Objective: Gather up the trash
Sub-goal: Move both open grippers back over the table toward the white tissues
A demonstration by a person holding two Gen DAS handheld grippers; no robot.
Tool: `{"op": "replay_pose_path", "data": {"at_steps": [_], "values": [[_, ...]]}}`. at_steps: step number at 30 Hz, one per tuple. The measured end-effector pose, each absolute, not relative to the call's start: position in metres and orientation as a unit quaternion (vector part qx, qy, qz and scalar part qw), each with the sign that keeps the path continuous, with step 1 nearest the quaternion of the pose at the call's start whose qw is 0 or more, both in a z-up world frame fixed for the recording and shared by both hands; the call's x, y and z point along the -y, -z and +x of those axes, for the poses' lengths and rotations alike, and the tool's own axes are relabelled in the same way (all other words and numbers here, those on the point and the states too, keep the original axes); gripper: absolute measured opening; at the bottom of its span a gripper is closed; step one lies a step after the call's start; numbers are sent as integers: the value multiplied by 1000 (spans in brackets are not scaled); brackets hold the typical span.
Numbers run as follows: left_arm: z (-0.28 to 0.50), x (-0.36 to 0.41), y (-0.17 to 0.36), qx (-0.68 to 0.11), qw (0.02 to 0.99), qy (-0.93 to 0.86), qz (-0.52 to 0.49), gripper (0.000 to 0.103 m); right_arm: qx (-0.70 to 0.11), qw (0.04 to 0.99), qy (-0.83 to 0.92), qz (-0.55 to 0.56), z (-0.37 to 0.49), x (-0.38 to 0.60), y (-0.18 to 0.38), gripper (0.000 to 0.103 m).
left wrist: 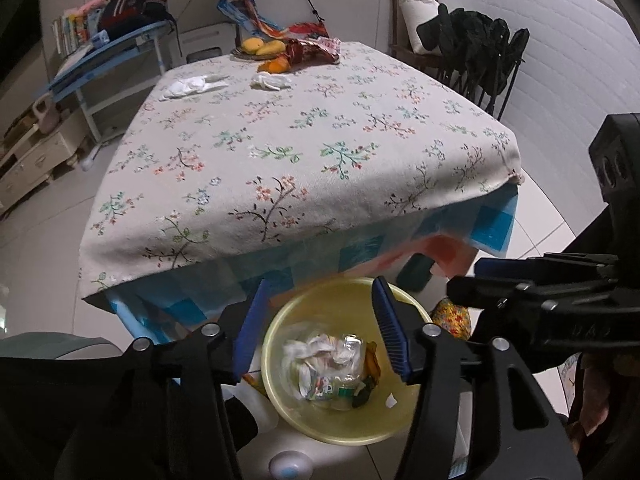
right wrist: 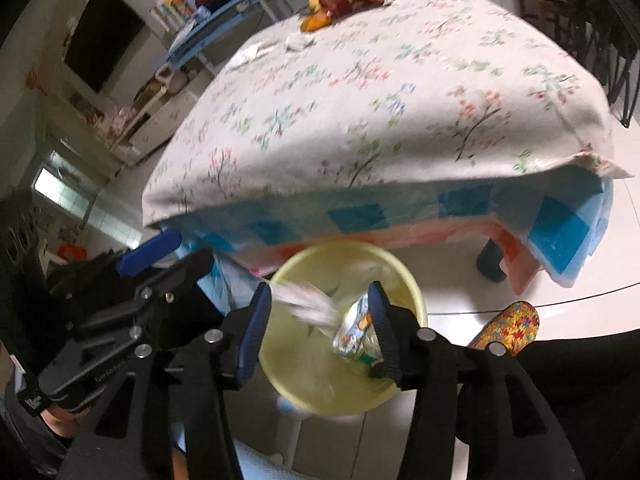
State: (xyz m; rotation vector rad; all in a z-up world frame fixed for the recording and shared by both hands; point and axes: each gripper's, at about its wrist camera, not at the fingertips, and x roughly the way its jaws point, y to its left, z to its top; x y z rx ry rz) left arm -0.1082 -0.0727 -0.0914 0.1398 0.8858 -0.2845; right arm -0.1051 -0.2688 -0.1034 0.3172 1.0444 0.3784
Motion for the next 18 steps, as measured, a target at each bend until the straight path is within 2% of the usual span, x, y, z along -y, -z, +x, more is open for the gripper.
{"op": "replay_pose_path", "data": {"at_steps": [10, 18], "values": [[-112, 62, 70, -367, 924, 90, 66, 75, -430, 877, -157, 144, -109, 275, 81, 59], [-109, 51, 64, -353, 933, 61, 47, 79, -398, 899, -143, 116, -111, 269, 72, 67]]}}
